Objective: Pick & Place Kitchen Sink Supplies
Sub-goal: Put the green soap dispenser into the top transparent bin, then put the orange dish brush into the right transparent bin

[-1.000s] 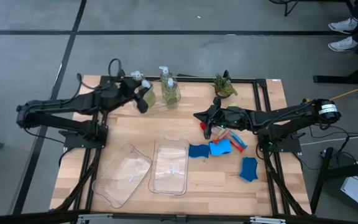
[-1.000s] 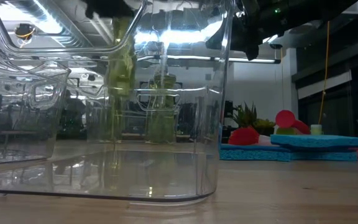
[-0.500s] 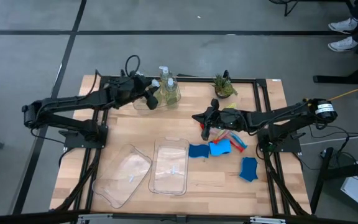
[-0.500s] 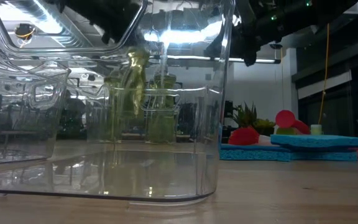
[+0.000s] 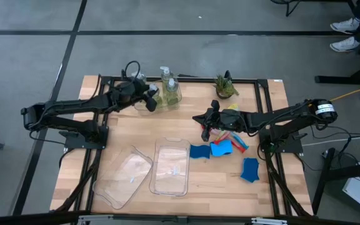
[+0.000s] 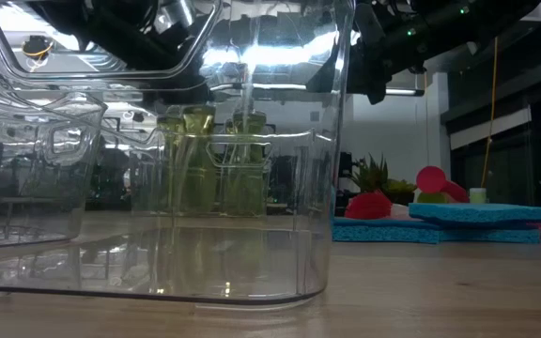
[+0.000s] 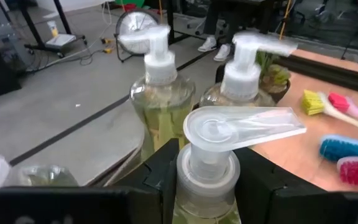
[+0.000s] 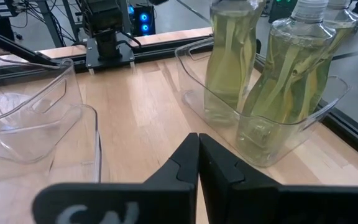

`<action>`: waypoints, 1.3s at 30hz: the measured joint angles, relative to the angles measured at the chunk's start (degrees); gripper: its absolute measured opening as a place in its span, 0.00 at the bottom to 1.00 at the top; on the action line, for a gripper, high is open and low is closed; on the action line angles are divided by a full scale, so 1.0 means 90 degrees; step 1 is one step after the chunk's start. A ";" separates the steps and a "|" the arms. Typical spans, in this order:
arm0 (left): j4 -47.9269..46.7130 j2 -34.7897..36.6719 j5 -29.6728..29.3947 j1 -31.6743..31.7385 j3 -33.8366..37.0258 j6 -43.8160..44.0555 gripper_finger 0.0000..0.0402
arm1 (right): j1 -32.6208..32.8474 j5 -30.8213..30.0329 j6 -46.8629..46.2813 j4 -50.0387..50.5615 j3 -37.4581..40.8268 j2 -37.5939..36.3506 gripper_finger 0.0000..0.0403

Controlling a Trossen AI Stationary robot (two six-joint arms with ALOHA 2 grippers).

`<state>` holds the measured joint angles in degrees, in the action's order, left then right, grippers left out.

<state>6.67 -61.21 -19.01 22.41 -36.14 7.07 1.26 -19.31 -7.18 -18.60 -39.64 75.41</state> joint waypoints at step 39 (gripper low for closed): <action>-0.1732 0.2075 0.0758 -0.0654 -0.0070 -0.0252 0.65 | 0.0000 -0.0012 -0.0202 -0.0038 0.0000 -0.0002 0.03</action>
<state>-8.91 -42.54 -12.19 16.53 -36.77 4.80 1.25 -19.42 -9.00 -18.94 -39.64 75.40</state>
